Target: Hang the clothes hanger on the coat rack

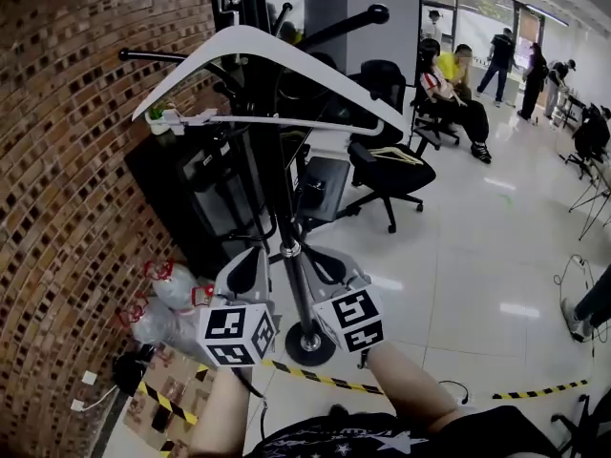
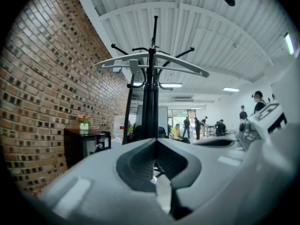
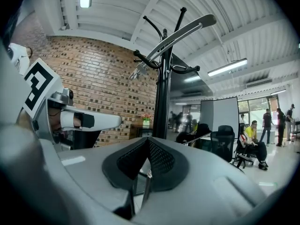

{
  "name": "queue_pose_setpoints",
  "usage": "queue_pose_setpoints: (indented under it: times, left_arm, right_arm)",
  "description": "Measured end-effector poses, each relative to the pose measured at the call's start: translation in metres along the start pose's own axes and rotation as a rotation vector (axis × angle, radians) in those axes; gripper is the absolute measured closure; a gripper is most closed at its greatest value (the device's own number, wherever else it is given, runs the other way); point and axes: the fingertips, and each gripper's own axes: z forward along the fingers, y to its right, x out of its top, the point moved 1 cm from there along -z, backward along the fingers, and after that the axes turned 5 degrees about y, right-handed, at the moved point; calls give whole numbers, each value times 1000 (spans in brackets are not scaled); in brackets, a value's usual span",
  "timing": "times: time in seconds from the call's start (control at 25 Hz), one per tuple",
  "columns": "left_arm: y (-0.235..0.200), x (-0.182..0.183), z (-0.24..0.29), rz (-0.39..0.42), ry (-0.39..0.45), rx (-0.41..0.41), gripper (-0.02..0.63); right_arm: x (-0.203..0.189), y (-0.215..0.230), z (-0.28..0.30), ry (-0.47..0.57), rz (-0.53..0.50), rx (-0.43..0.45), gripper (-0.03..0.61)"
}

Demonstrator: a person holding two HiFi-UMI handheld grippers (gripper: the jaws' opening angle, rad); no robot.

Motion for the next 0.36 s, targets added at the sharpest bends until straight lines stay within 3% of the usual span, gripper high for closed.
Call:
queue_pose_setpoints:
  times: [0.36]
  left_arm:
    - [-3,-2,-1,6,-2,4,609]
  right_arm:
    - [-6,-2,6,0,-7,11,571]
